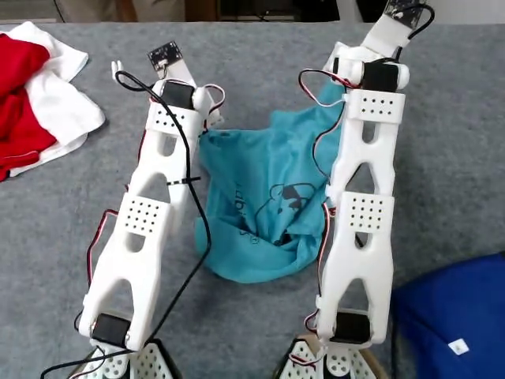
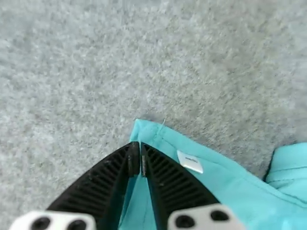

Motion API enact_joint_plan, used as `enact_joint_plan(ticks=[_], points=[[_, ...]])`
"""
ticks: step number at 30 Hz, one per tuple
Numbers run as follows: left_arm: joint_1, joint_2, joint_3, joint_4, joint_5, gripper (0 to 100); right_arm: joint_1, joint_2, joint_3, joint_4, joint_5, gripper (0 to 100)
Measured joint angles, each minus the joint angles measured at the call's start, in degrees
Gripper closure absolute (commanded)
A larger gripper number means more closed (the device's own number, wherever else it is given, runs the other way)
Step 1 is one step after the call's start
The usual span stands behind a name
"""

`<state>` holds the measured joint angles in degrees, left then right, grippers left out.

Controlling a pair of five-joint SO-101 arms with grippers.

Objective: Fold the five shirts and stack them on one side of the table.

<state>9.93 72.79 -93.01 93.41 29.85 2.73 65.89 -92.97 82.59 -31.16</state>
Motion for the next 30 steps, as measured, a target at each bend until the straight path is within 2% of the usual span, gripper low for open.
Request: enact_joint_plan(ticks=[6, 14, 20, 24, 30], points=[[-2.29, -12.57, 0.00, 0.79, 0.18, 98, 0.00, -5.10, 0.09, 0.00, 0.00, 99.3], [-2.81, -32.26, -0.09, 6.59, -1.93, 98, 0.00, -19.34, 0.09, 0.00, 0.00, 99.3], [-2.99, -47.56, -0.09, 6.86, -1.93, 98, 0.00, -31.65, 0.09, 0.00, 0.00, 99.3], [-2.99, -58.73, 0.26, 6.86, -5.10, 98, 0.00, -40.97, 0.09, 0.00, 0.00, 99.3], [-2.99, -78.24, 13.45, 6.86, -9.85, 98, 0.00, -53.36, 0.00, 0.18, 0.00, 99.3]])
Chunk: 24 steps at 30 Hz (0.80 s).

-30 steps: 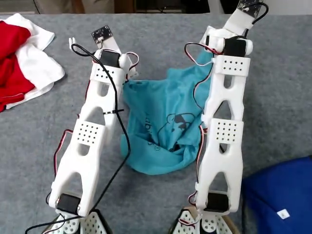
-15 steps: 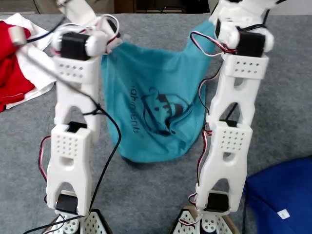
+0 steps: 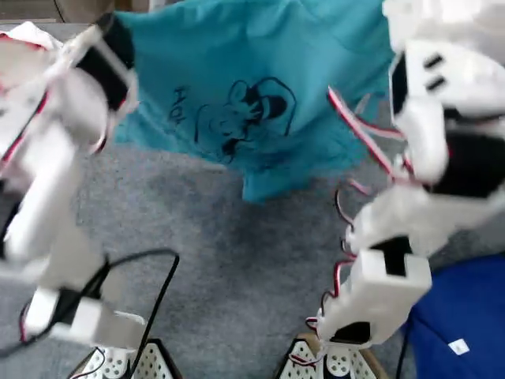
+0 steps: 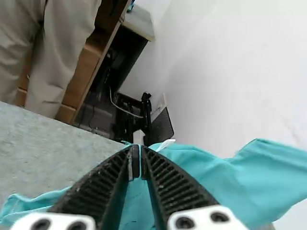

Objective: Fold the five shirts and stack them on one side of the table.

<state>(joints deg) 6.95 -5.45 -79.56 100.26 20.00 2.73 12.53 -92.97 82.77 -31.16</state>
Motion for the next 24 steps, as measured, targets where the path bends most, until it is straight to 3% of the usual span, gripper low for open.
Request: enact_joint_plan(ticks=[6, 10, 17, 24], points=[[-0.18, -21.01, 19.78, 0.00, -4.22, 98, 0.00, -7.91, -0.62, 3.43, 0.00, 99.3], [-4.66, -32.79, 26.29, 0.00, -6.24, 98, -0.09, -11.52, -0.62, 5.19, 0.00, 99.3], [-18.99, -37.36, 23.65, -0.53, -7.65, 98, -0.09, -17.58, -1.23, 5.19, 0.00, 99.3], [-21.54, -37.54, 18.64, -3.16, -8.00, 98, -0.09, -21.71, -1.93, 3.60, 0.18, 99.3]])
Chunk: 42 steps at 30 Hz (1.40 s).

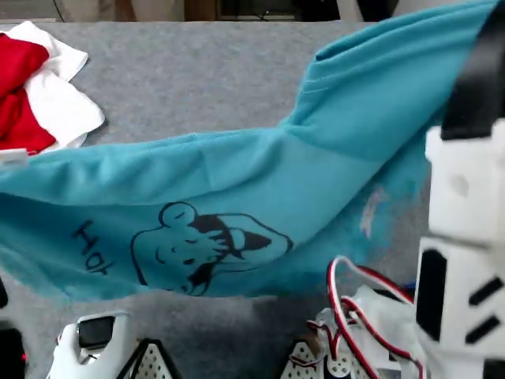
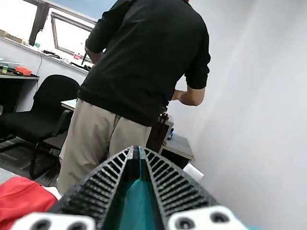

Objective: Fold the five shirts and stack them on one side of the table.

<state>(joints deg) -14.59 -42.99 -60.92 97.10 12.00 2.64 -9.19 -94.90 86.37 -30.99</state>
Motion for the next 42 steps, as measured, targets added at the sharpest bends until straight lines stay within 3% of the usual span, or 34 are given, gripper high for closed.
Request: enact_joint_plan(ticks=[5, 17, 26, 34, 42], points=[[0.00, 0.00, 5.36, -5.45, 0.00, 98, -0.09, -0.09, 3.25, -7.21, 2.81, 99.3], [-0.53, 0.26, 40.97, -14.51, 0.09, 98, -0.09, -1.49, 25.41, -15.56, 5.10, 99.3], [-1.23, 0.62, 64.26, -27.96, 0.09, 98, -0.09, -1.49, 39.74, -17.41, 5.10, 99.3], [-1.23, 0.79, 81.76, -41.93, 0.09, 98, -0.09, -1.32, 58.73, -30.59, 5.10, 99.3], [-1.23, 0.79, 85.10, -46.24, 0.09, 98, -0.18, -1.32, 64.35, -36.13, 5.10, 99.3]])
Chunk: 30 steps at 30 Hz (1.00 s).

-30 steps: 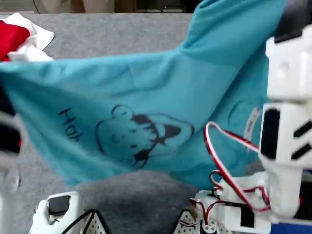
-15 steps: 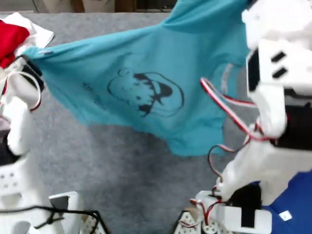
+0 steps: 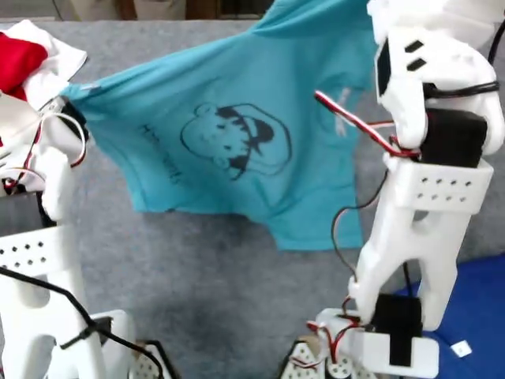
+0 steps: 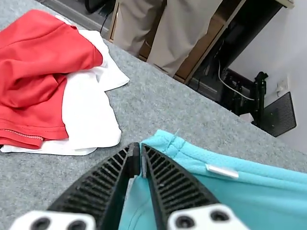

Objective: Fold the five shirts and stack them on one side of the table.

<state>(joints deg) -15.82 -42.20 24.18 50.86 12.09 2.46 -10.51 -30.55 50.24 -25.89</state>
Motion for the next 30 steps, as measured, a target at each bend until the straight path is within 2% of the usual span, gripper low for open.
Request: enact_joint_plan(ticks=[3, 10, 18, 25, 30], points=[[-0.88, 0.00, -5.54, 3.08, 0.00, 98, 0.00, -0.35, 0.18, 0.00, 0.00, 99.3], [-1.49, 0.00, -32.18, 18.99, 0.00, 98, 0.00, -8.00, 0.44, 2.11, 0.00, 99.3], [-1.58, -0.70, -54.77, 31.12, 0.00, 98, 0.09, -17.05, 0.44, 3.60, 0.00, 99.3], [-1.67, -0.88, -60.04, 35.87, 0.00, 98, 0.09, -21.27, 0.44, 3.78, 0.00, 99.3], [-1.85, -0.79, -52.92, 35.87, 0.00, 98, 0.09, -21.27, 2.81, 3.78, 0.00, 99.3]])
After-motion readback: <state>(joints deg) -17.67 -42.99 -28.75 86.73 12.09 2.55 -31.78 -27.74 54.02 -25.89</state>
